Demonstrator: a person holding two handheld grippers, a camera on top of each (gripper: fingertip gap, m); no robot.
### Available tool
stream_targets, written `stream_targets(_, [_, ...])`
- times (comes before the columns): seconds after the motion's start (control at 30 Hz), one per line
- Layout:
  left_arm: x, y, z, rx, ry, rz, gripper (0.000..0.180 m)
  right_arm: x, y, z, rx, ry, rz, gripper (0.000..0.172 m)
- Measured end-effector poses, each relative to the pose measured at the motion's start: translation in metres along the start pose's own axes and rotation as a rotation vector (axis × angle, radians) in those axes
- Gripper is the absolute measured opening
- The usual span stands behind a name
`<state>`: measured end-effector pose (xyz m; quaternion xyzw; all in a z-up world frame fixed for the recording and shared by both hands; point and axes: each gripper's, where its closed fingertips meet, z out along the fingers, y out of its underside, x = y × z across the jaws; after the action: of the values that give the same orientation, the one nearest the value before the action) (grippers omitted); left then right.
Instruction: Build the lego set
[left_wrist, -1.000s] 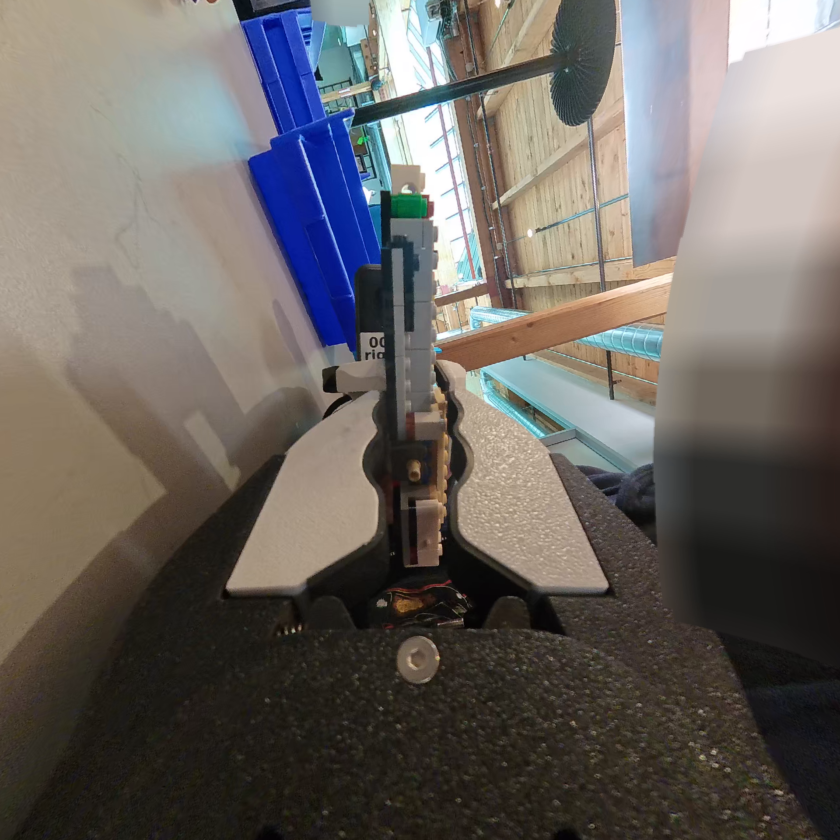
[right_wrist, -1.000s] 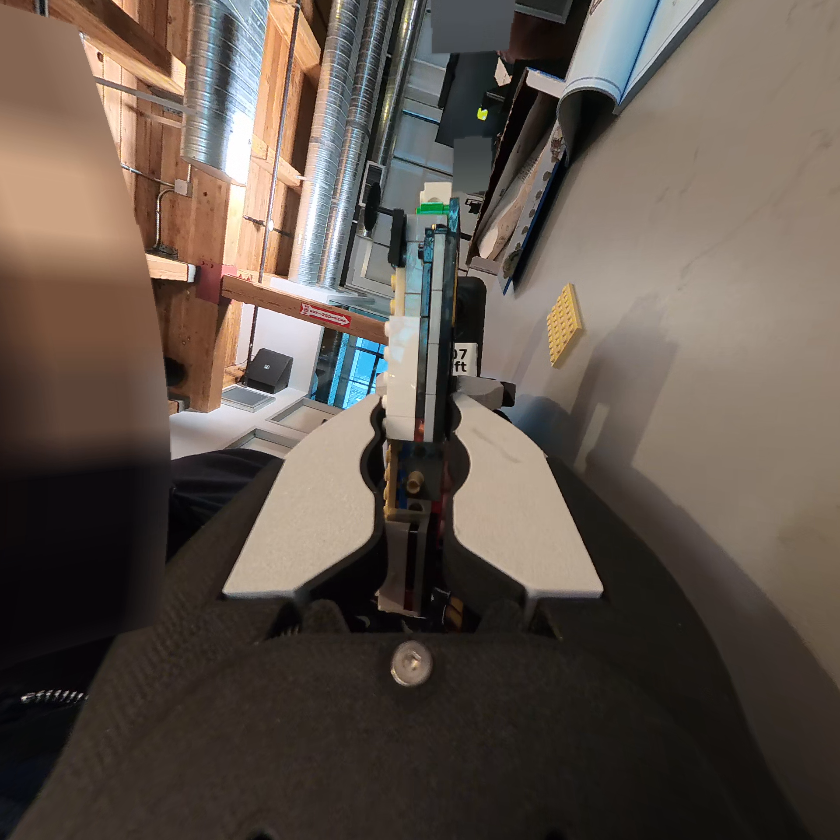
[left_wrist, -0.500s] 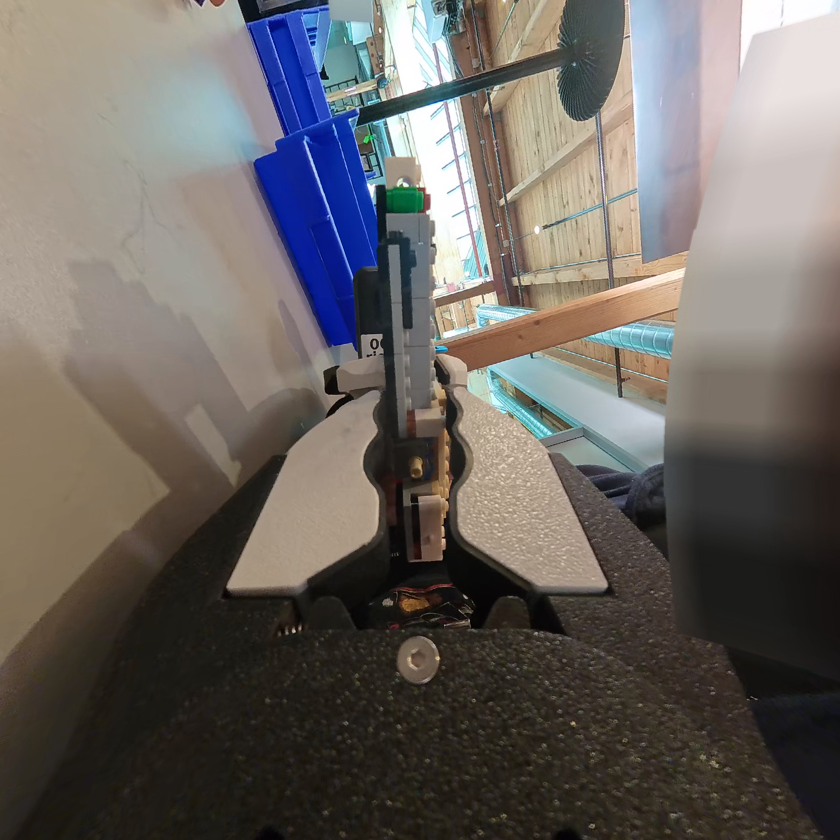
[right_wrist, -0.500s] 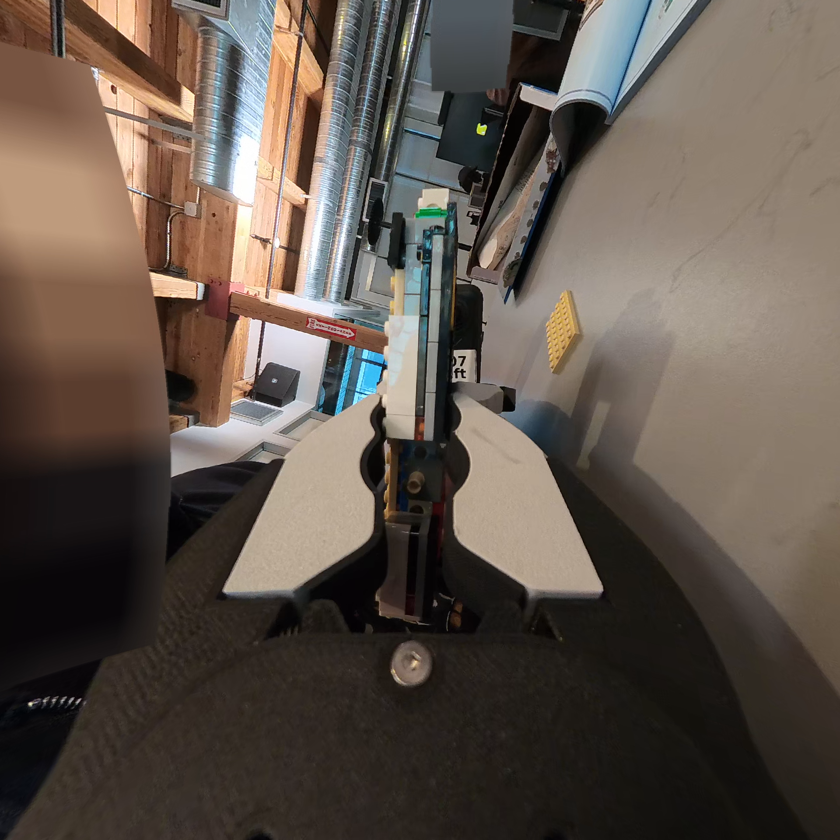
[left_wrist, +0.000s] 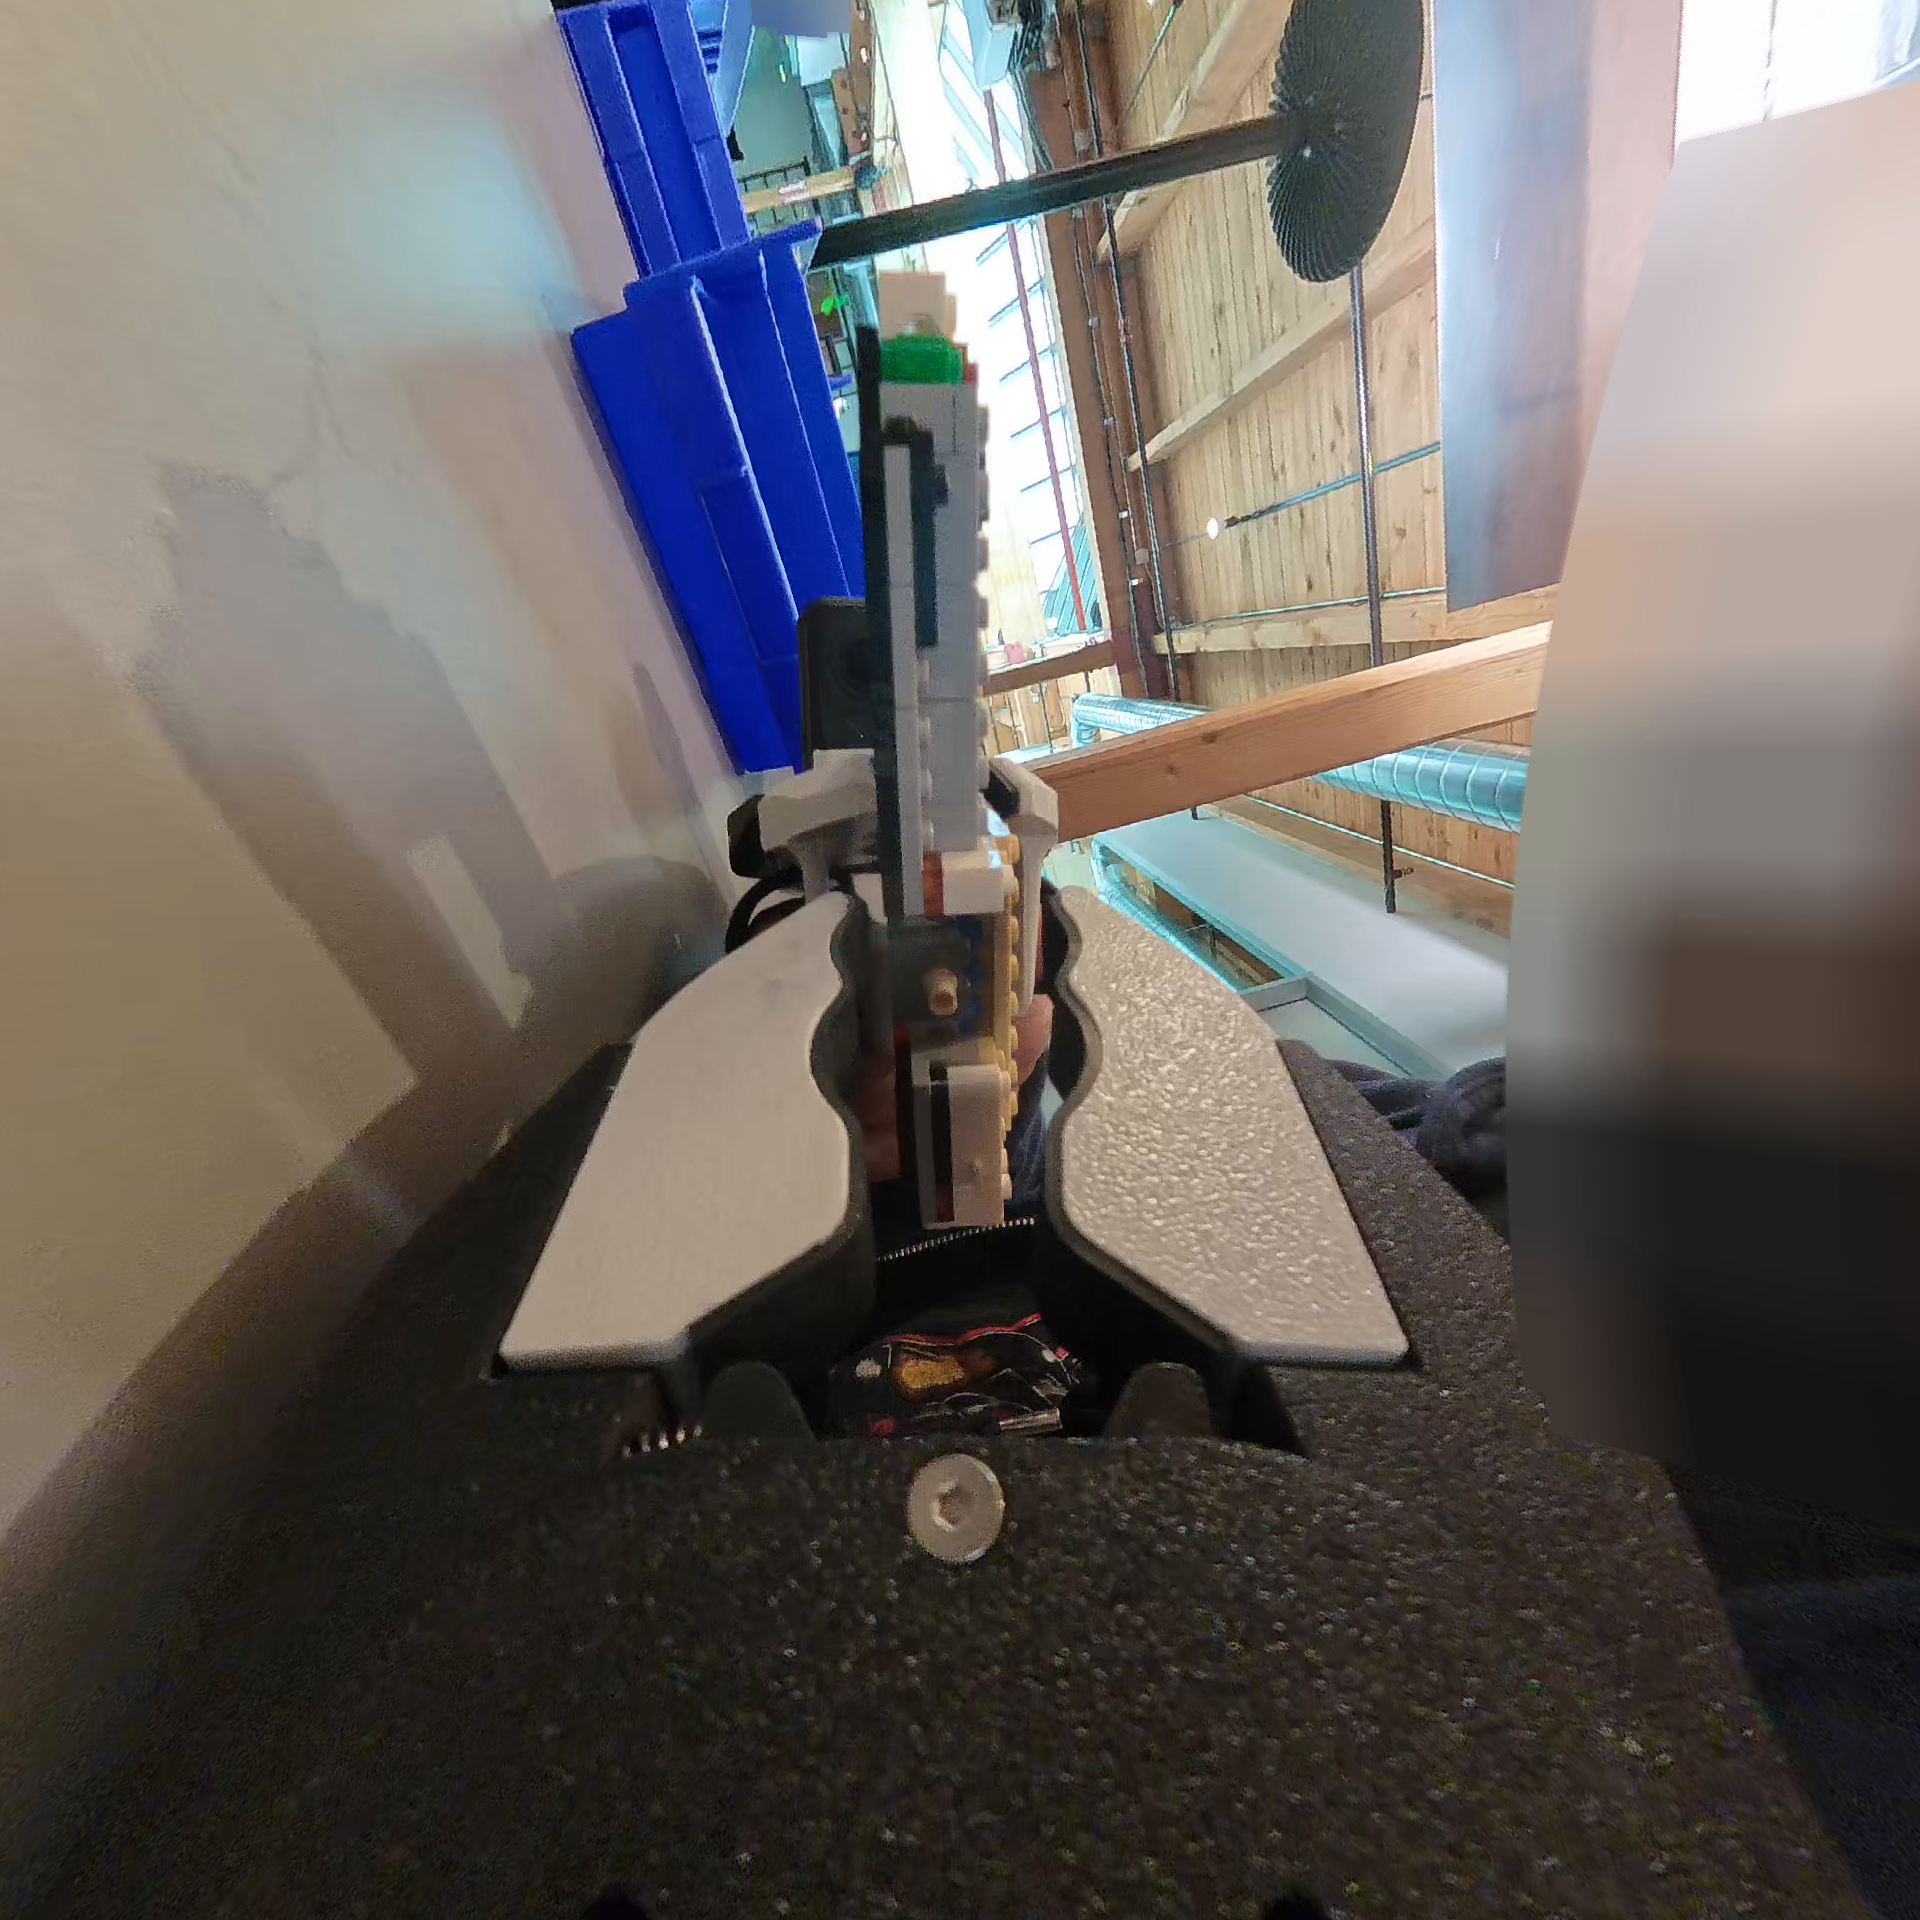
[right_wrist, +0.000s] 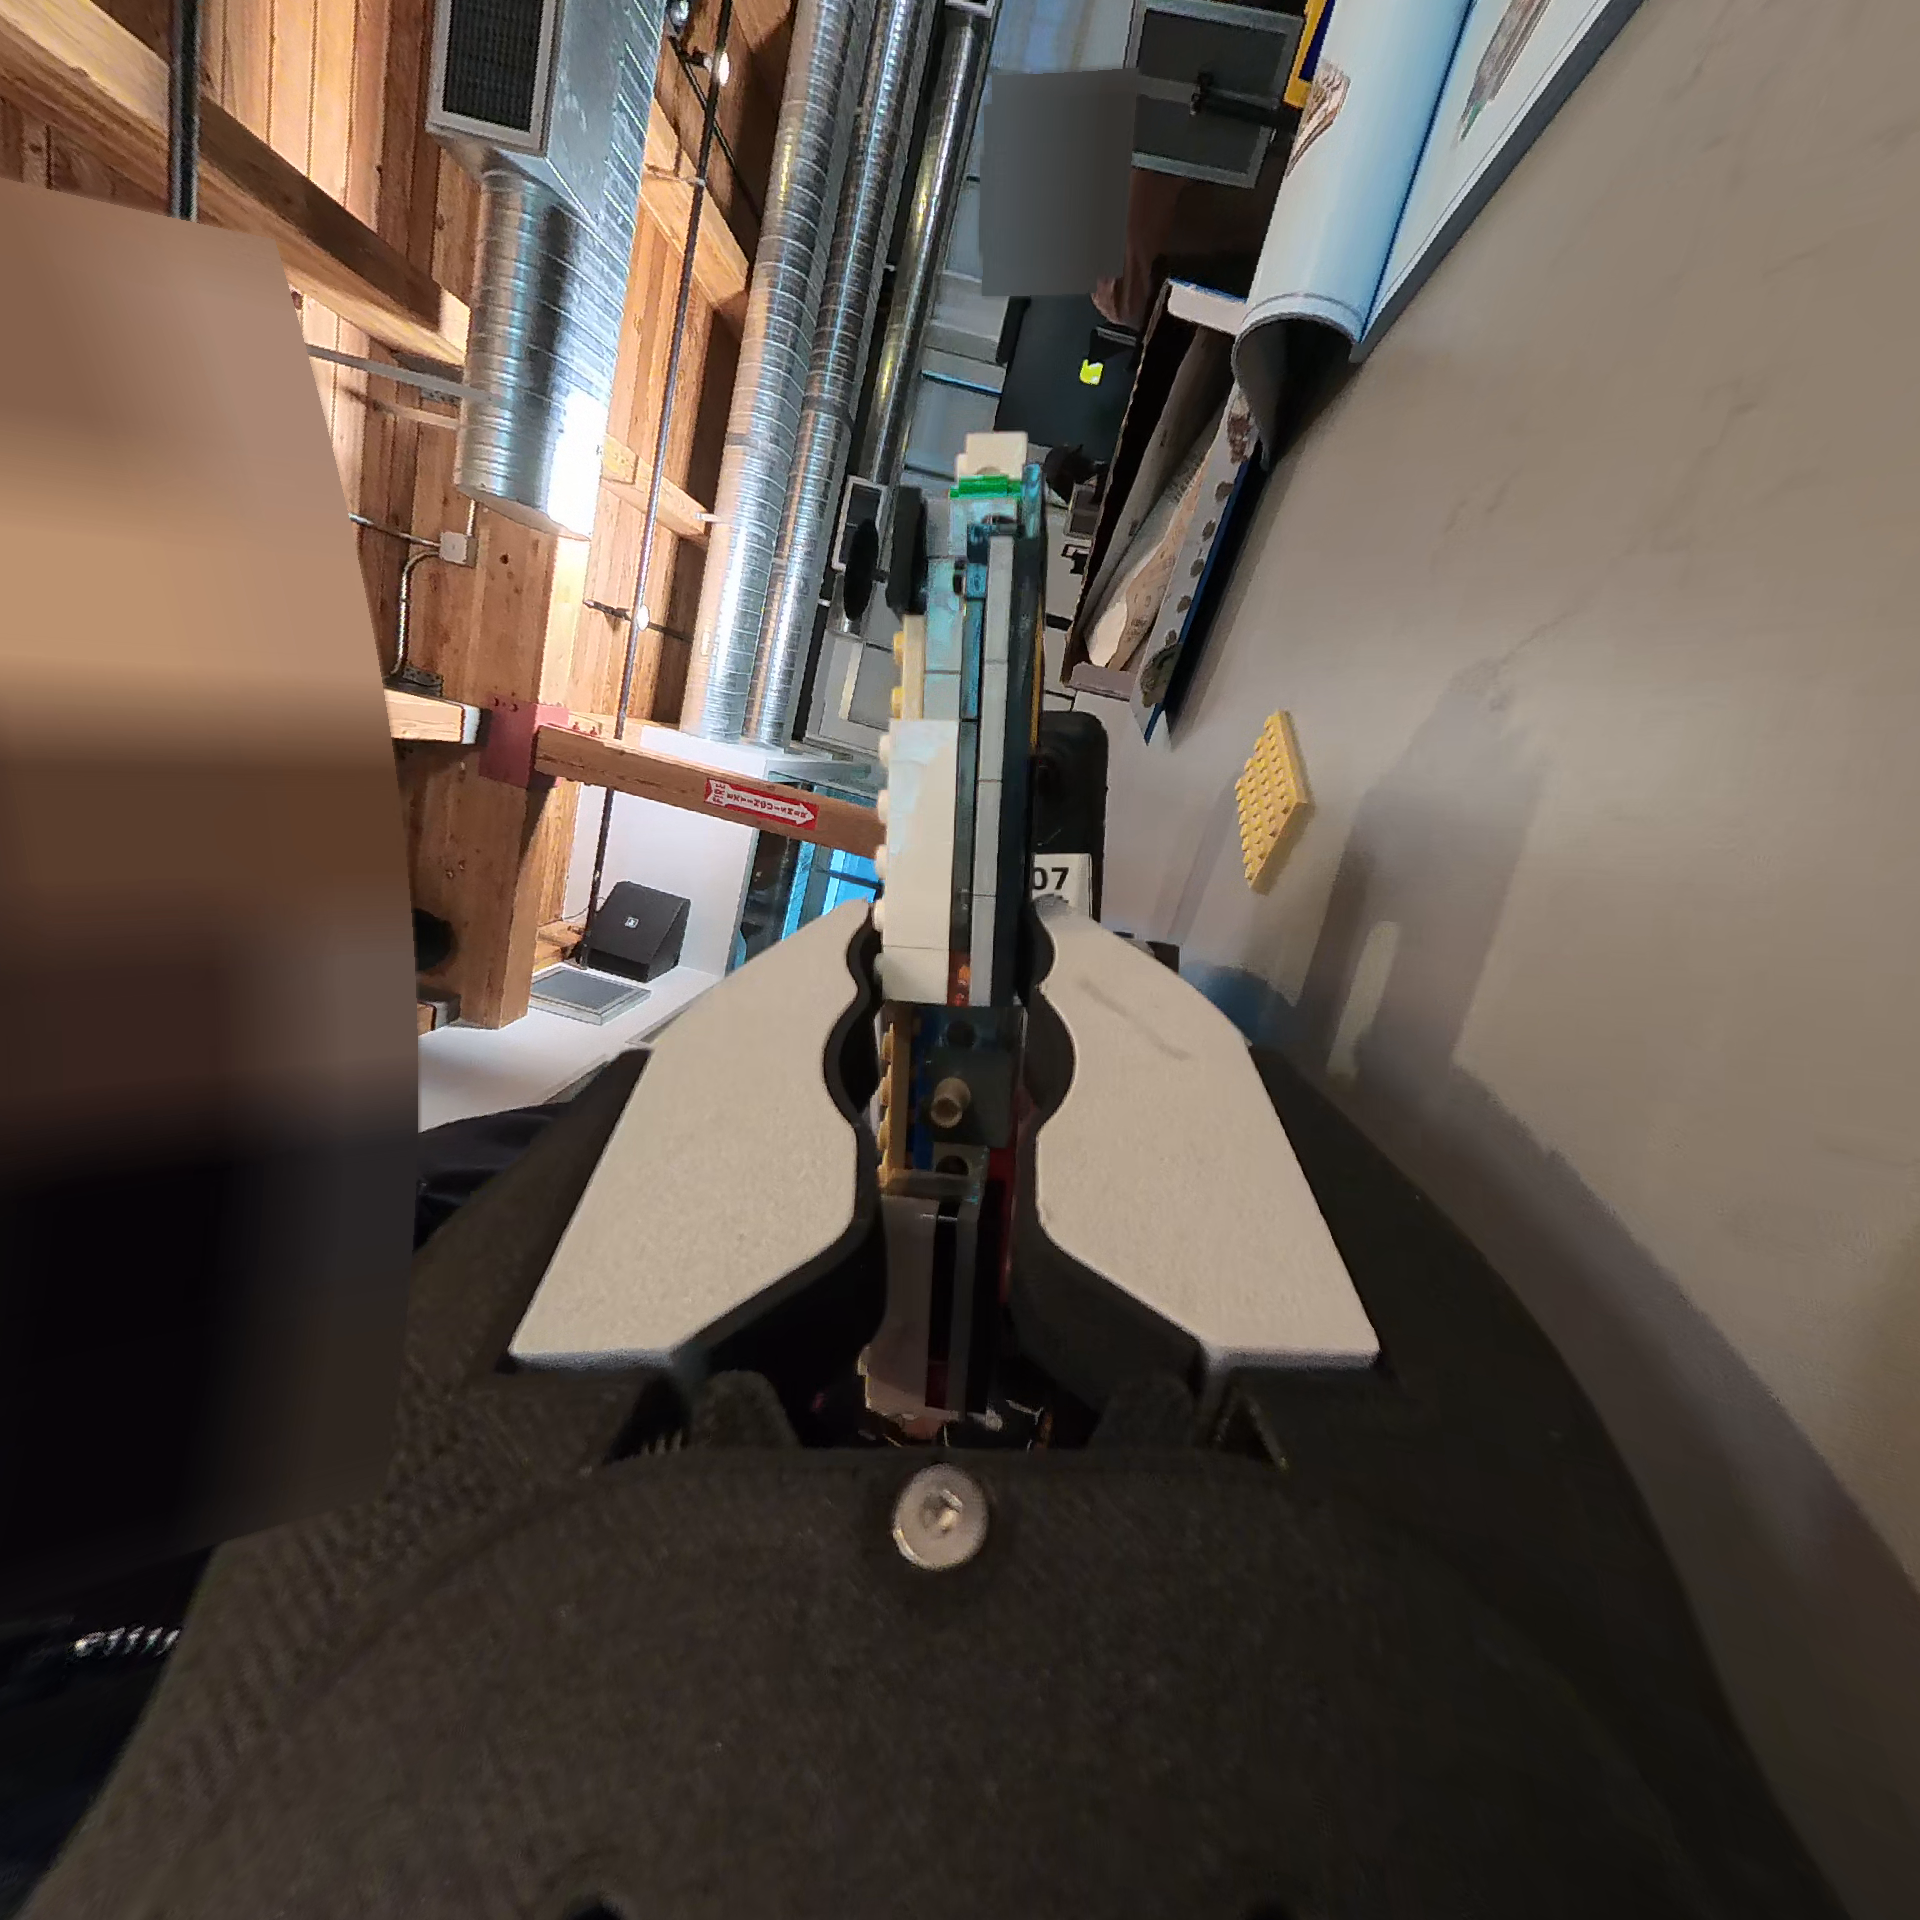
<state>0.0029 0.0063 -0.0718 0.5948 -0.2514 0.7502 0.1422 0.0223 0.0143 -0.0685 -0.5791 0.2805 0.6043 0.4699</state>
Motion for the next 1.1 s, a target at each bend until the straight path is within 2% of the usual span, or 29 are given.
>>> stream_targets(0.23, [0.0004,0.0093,0.0091,-0.037,-0.001,-0.001,0.032,0.0002,0.0005,0.0015,0.018,-0.005,0.007,0.024])
stream_targets(0.33, [0.0006,0.0099,0.0107,-0.035,0.003,0.002,0.024,-0.0007,0.002,0.0024,0.023,-0.015,0.015,0.024])
stream_targets(0.93, [0.0019,0.0109,0.0075,-0.033,-0.003,0.008,0.023,-0.0023,0.0047,0.0045,0.005,-0.008,0.004,0.025])
stream_targets(1.1, [0.0038,0.0108,0.0052,-0.032,0.001,0.02,0.023,-0.0029,0.0031,0.002,-0.003,0.002,-0.007,0.034])
